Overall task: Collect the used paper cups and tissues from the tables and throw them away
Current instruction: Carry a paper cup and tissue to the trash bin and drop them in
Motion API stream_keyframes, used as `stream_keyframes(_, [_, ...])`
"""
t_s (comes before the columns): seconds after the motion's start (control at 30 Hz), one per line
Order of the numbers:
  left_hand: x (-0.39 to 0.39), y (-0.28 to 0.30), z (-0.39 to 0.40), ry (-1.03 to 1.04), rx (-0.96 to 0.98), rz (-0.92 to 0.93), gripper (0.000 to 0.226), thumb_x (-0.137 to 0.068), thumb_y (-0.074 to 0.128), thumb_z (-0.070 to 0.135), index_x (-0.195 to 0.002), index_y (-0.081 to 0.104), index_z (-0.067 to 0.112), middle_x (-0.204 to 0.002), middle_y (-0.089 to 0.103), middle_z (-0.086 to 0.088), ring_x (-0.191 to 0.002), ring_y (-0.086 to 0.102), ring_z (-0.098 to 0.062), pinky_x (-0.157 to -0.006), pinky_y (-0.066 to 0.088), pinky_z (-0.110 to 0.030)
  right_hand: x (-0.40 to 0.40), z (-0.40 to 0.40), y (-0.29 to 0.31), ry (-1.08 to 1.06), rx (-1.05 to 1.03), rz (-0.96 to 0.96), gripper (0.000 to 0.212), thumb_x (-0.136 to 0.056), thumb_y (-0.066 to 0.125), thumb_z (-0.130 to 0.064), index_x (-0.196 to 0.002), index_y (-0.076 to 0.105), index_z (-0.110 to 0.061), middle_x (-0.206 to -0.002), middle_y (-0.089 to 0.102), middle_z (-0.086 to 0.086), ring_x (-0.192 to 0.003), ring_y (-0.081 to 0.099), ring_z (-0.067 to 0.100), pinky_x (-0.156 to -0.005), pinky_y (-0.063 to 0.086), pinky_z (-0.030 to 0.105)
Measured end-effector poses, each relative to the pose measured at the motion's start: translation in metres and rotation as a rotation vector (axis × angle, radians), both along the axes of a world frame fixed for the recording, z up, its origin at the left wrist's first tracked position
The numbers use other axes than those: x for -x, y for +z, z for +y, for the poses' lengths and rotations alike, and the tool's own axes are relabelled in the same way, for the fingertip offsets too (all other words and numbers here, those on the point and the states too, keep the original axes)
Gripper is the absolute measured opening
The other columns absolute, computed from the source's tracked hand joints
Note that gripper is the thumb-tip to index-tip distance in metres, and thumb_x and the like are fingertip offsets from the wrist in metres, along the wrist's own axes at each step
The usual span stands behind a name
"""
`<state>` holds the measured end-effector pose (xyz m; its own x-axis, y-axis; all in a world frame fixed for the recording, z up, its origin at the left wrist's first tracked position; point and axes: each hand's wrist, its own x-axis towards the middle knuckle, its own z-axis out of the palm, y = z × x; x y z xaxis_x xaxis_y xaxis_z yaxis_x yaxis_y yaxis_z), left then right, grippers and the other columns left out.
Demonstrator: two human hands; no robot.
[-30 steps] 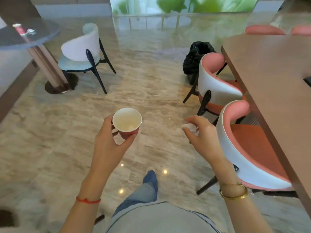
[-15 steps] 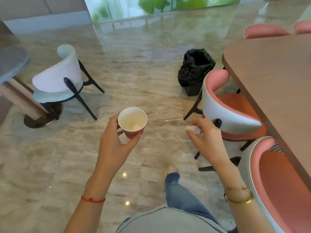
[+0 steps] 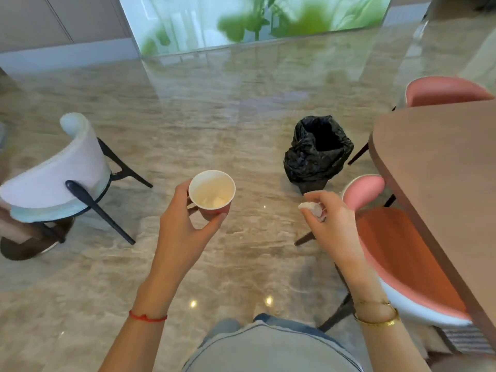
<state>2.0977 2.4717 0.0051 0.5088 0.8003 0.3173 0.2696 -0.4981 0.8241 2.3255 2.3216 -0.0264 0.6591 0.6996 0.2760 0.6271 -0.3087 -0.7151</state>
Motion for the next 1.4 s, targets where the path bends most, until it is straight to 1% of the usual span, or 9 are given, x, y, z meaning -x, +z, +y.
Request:
stream_keyframes(0.3, [-0.148,-0.025,0.148,-0.078,0.073,0.021,0.068,-0.071,0.082,0.033,-0.124,0.041,0.041,-0.115,0.048,0.039,-0.106,0.051,0.015,-0.078,0.043,-0.002,-0.138,0.126,-0.02,-0.073,0.054,0.0,0.025,-0.085,0.07,-0.016,-0.109,0.064,-0.018,-0.097,0.06,-0.011,-0.094,0.057,0.009,-0.081,0.043,0.022])
stream_keyframes(0.6, [-0.331,-0.038,0.325,-0.231,0.064,0.046,0.067,-0.068,0.081,0.038,-0.118,0.038,0.045,-0.116,0.048,0.034,-0.106,0.051,0.014,-0.078,0.042,-0.002,-0.284,0.264,-0.037,-0.223,0.038,0.037,0.027,-0.085,0.071,-0.02,-0.11,0.064,-0.015,-0.098,0.064,-0.004,-0.093,0.06,0.013,-0.071,0.043,0.014])
stream_keyframes(0.73, [-0.423,-0.032,0.39,-0.353,0.042,0.084,0.068,-0.065,0.08,0.042,-0.118,0.038,0.044,-0.114,0.051,0.032,-0.103,0.054,0.011,-0.078,0.042,-0.003,-0.353,0.314,-0.025,-0.31,0.024,-0.002,0.028,-0.086,0.069,-0.02,-0.113,0.063,-0.017,-0.1,0.065,-0.004,-0.095,0.06,0.013,-0.07,0.047,0.016])
stream_keyframes(0.8, [-0.469,-0.032,0.415,-0.411,0.031,0.108,0.068,-0.064,0.081,0.041,-0.117,0.039,0.043,-0.112,0.053,0.029,-0.101,0.055,0.01,-0.077,0.041,-0.002,-0.384,0.33,-0.023,-0.373,0.021,0.008,0.027,-0.086,0.068,-0.02,-0.113,0.063,-0.018,-0.103,0.065,-0.004,-0.096,0.06,0.014,-0.072,0.052,0.023])
stream_keyframes(0.9, [-0.535,-0.039,0.442,-0.504,0.037,0.151,0.069,-0.066,0.084,0.033,-0.116,0.037,0.042,-0.108,0.052,0.031,-0.097,0.054,0.014,-0.075,0.04,-0.002,-0.426,0.347,-0.031,-0.451,0.051,0.067,0.027,-0.087,0.067,-0.02,-0.113,0.062,-0.02,-0.105,0.065,-0.004,-0.095,0.061,0.016,-0.08,0.055,0.037])
stream_keyframes(1.03, [-0.622,-0.063,0.464,-0.599,0.03,0.207,0.069,-0.068,0.084,0.034,-0.118,0.037,0.039,-0.109,0.05,0.027,-0.097,0.054,-0.001,-0.078,0.04,-0.009,-0.484,0.365,-0.056,-0.507,0.116,0.138,0.024,-0.088,0.065,-0.023,-0.112,0.061,-0.022,-0.104,0.063,-0.007,-0.097,0.06,0.014,-0.086,0.052,0.041])
stream_keyframes(1.17, [-0.706,-0.1,0.478,-0.664,0.055,0.243,0.075,-0.069,0.085,0.03,-0.128,0.039,0.027,-0.12,0.052,0.011,-0.109,0.053,-0.011,-0.088,0.047,-0.027,-0.545,0.38,-0.088,-0.551,0.167,0.22,0.025,-0.089,0.064,-0.025,-0.113,0.061,-0.02,-0.106,0.063,-0.005,-0.101,0.058,0.017,-0.088,0.05,0.037])
stream_keyframes(1.23, [-0.747,-0.116,0.484,-0.671,0.064,0.272,0.075,-0.068,0.085,0.028,-0.128,0.04,0.025,-0.118,0.052,0.01,-0.109,0.053,-0.014,-0.088,0.049,-0.031,-0.578,0.388,-0.099,-0.563,0.191,0.252,0.026,-0.089,0.063,-0.026,-0.114,0.061,-0.019,-0.107,0.062,-0.004,-0.102,0.058,0.017,-0.084,0.049,0.031])
stream_keyframes(1.4, [-0.839,-0.147,0.496,-0.701,0.073,0.357,0.076,-0.068,0.085,0.028,-0.129,0.04,0.022,-0.119,0.05,0.009,-0.107,0.049,-0.012,-0.082,0.041,-0.026,-0.659,0.41,-0.115,-0.561,0.252,0.298,0.03,-0.091,0.059,-0.029,-0.118,0.059,-0.015,-0.111,0.061,0.0,-0.101,0.057,0.015,-0.081,0.041,0.022])
